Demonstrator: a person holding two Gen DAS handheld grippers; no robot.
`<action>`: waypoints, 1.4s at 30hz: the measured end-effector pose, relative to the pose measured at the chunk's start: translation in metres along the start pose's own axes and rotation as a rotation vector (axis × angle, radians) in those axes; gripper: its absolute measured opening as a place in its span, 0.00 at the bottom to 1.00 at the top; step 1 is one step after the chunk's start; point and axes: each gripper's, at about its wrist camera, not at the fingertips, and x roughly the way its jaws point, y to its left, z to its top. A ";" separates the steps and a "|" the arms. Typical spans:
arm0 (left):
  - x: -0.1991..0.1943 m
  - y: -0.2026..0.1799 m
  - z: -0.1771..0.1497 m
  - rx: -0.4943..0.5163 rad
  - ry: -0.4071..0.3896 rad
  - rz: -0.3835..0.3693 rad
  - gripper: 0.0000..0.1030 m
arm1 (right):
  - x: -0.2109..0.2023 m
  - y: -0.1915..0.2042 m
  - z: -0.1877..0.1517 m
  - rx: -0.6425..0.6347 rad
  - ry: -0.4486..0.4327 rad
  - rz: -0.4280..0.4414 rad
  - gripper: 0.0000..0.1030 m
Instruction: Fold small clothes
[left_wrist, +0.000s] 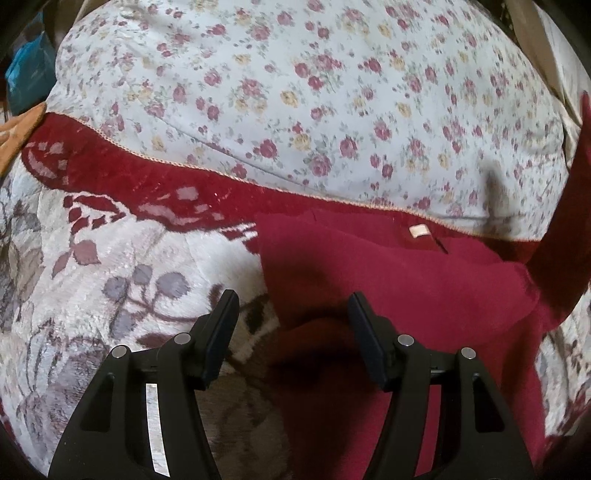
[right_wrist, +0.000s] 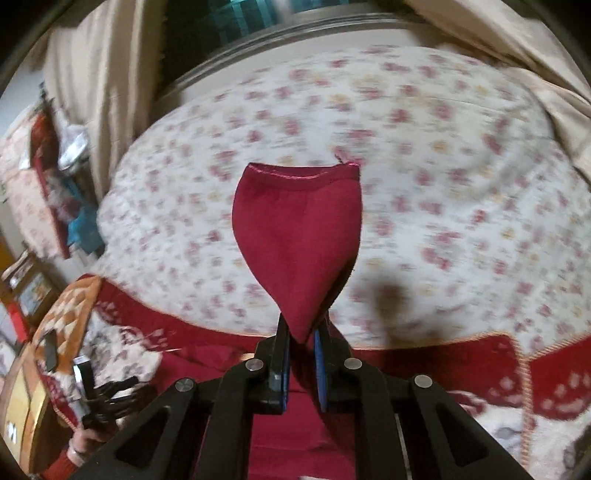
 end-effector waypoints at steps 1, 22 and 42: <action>-0.003 0.002 0.001 -0.009 -0.007 -0.003 0.60 | 0.012 0.015 0.001 -0.015 0.012 0.028 0.10; -0.011 0.030 0.015 -0.110 -0.047 -0.013 0.60 | 0.187 0.176 -0.150 -0.142 0.408 0.232 0.57; -0.046 0.027 0.024 -0.163 -0.235 -0.217 0.77 | 0.082 -0.021 -0.123 0.201 0.194 -0.164 0.81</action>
